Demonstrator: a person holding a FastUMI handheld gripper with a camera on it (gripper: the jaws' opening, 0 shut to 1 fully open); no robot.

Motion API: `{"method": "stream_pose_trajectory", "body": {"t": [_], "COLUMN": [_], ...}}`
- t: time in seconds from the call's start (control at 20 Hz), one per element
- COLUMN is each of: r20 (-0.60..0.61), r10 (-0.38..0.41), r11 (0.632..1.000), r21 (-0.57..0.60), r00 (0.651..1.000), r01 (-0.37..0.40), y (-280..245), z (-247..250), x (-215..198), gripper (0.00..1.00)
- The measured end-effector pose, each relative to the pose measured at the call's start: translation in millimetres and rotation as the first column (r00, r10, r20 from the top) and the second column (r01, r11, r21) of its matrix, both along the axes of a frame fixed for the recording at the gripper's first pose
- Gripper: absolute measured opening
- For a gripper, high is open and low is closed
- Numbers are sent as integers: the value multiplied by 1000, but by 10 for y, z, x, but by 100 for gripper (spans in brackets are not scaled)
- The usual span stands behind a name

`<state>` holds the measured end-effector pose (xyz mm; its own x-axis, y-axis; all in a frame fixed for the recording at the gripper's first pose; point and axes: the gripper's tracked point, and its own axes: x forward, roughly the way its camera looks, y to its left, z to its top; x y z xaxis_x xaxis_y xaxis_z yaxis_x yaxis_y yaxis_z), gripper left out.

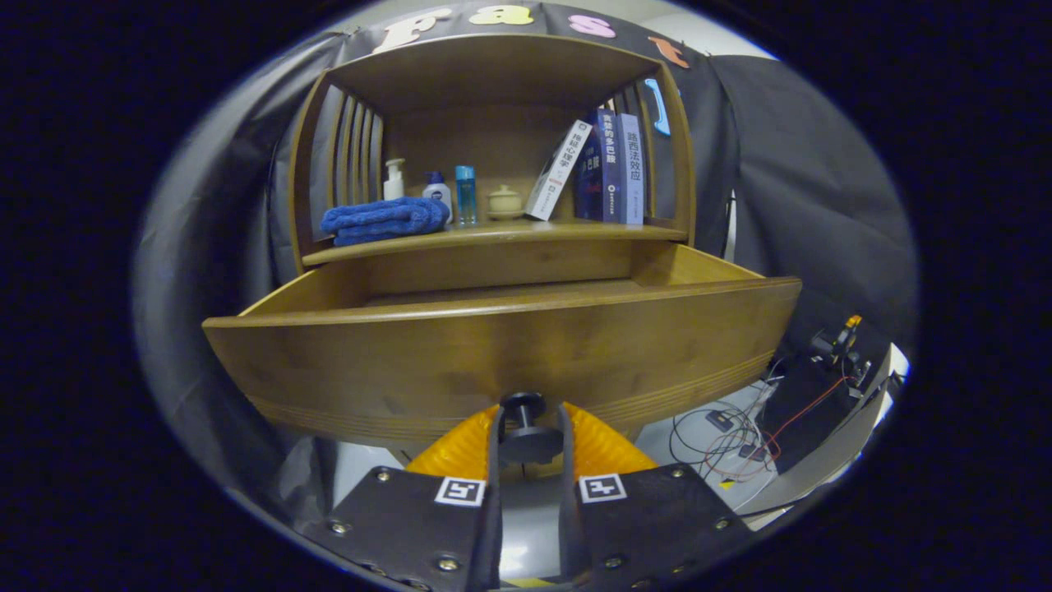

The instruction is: Pull open the drawer, take out the items inside it, and place them on the countertop above the cabinet.

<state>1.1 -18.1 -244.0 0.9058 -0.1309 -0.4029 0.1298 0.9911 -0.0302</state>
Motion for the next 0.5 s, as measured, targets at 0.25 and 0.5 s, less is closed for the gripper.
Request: {"method": "stream_pose_trajectory", "body": {"t": [0.25, 0.5], "r20": [-1, 108], "r10": [35, 93], "r11": [999, 994], "r21": [34, 42], "r00": [999, 990], "r01": [-35, -98], "y": [48, 213], "z": [66, 602], "x": [-85, -111], "gripper": [46, 47]}}
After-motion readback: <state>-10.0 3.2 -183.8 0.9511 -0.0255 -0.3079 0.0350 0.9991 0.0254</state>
